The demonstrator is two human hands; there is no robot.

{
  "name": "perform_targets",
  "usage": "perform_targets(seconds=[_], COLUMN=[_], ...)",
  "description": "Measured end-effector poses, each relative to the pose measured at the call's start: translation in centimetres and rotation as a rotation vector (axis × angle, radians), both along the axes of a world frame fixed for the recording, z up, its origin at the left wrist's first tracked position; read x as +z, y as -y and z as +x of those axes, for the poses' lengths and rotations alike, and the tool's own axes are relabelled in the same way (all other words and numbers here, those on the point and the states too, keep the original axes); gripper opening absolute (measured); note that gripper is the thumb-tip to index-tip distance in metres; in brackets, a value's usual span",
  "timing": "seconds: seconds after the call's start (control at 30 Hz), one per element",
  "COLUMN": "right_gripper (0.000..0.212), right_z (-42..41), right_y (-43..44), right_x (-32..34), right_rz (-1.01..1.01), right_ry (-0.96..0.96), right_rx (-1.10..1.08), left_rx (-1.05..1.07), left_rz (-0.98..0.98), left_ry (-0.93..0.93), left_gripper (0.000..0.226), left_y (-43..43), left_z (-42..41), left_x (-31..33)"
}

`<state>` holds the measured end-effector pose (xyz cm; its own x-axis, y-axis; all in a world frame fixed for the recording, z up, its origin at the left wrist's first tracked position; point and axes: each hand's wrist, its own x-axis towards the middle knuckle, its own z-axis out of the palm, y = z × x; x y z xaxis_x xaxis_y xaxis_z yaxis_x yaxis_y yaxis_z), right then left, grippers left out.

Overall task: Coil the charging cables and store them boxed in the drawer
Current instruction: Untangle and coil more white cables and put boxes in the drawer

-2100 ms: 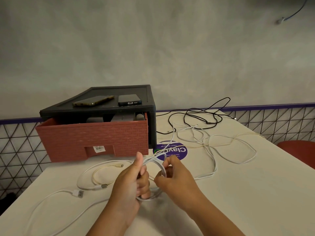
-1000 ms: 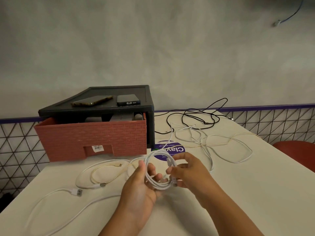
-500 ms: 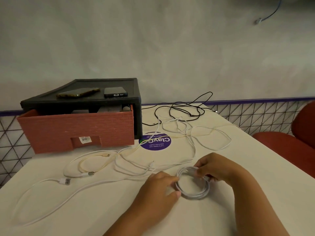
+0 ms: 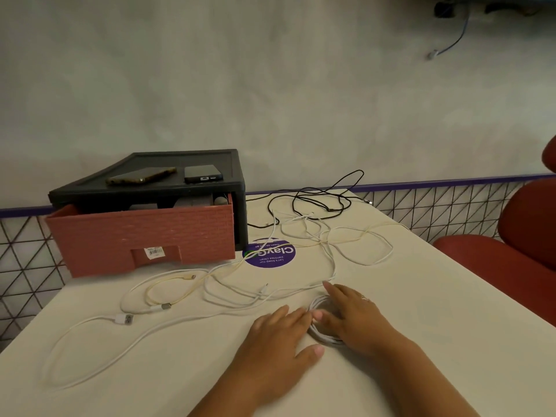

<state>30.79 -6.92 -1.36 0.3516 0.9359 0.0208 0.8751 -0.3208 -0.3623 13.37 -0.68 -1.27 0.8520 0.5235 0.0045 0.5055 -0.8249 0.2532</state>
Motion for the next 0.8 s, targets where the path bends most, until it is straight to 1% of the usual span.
perform_targets(seconds=[0.07,0.13,0.17,0.27,0.3,0.37,0.43,0.53,0.57,0.67,0.8], right_gripper=[0.142,0.139,0.131,0.077,0.069,0.062,0.058,0.053,0.052,0.051,0.052], right_z=[-0.2,-0.7,-1.1,-1.8,-1.9,-2.0,-2.0,-2.1,-2.4,-3.4,-5.2], right_y=[0.3,0.7,0.9,1.3,1.4,1.5,1.4,0.9,0.5,-1.5,-6.1], right_x=[-0.1,0.1,0.3,0.4,0.4,0.6,1.1,2.4,2.9,4.8,7.2], right_rz=[0.014,0.018,0.014,0.035,0.049,0.082,0.141,0.250,0.267,0.315,0.325], right_ry=[0.011,0.010,-0.001,0.007,0.011,-0.023,-0.093,-0.150,-0.152,-0.157,-0.125], right_rx=[-0.009,-0.007,-0.012,-0.027,-0.031,-0.042,-0.081,-0.122,-0.107,-0.040,0.048], left_rx=[0.008,0.027,0.040,0.069,0.070,0.073,0.100,0.175,0.196,0.291,0.410], left_rz=[-0.014,-0.025,-0.029,-0.037,-0.033,-0.046,-0.148,-0.501,-0.548,-0.534,-0.492], left_ry=[-0.060,-0.093,-0.101,-0.120,-0.117,-0.079,0.044,0.418,0.523,0.725,0.847], left_gripper=[0.064,0.066,0.066,0.067,0.067,0.064,0.060,0.044,0.036,0.024,0.030], left_y=[0.5,1.0,1.3,2.0,2.2,2.4,2.1,0.6,-0.2,-3.1,-7.5], left_z=[-0.3,-0.7,-0.9,-1.6,-1.9,-2.5,-3.4,-5.1,-5.8,-7.9,-10.0], left_x=[0.0,0.1,0.1,0.1,0.0,0.0,0.2,1.1,1.6,3.9,7.3])
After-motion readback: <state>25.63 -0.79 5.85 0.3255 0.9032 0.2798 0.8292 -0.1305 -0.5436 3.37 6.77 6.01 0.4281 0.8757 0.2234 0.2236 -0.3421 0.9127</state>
